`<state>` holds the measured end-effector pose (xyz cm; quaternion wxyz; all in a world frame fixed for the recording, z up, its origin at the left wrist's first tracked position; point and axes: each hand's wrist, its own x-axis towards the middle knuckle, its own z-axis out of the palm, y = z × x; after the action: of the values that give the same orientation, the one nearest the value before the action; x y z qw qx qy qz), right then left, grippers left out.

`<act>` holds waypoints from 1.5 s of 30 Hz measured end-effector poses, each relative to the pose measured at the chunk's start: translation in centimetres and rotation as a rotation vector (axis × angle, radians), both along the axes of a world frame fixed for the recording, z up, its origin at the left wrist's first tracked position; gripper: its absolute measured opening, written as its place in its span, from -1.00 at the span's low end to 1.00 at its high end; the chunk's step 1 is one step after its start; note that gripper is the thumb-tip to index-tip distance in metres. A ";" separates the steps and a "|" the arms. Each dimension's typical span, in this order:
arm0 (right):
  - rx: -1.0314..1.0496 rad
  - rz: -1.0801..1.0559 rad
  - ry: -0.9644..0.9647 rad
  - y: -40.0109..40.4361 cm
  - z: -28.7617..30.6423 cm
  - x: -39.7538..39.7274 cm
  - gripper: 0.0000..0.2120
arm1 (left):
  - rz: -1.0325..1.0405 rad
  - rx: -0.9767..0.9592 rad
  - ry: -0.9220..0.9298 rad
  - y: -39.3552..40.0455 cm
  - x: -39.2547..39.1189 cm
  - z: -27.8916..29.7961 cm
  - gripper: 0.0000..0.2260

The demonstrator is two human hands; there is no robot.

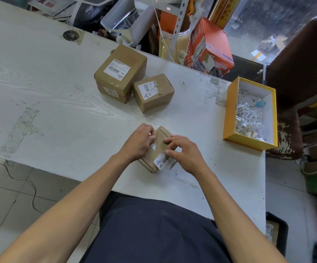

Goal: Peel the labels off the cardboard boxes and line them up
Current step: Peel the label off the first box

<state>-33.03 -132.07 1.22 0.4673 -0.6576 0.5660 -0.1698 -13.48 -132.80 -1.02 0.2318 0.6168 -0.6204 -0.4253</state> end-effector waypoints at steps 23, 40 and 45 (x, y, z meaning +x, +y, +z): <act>0.021 -0.012 -0.018 0.0 -0.1 -0.2 -0.95 | -0.021 0.028 0.027 -0.3 0.3 0.0 -0.78; 0.112 -0.024 -0.059 -0.4 0.3 -0.5 -0.90 | -0.073 0.050 0.015 -1.0 0.7 0.2 -0.79; 0.139 -0.032 -0.074 -0.7 0.4 -0.5 -0.88 | -0.078 0.056 0.009 -1.1 0.7 0.2 -0.80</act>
<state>-33.56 -132.77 1.59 0.5297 -0.6079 0.5690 -0.1619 -12.78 -133.88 -0.79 0.2005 0.5966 -0.6305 -0.4542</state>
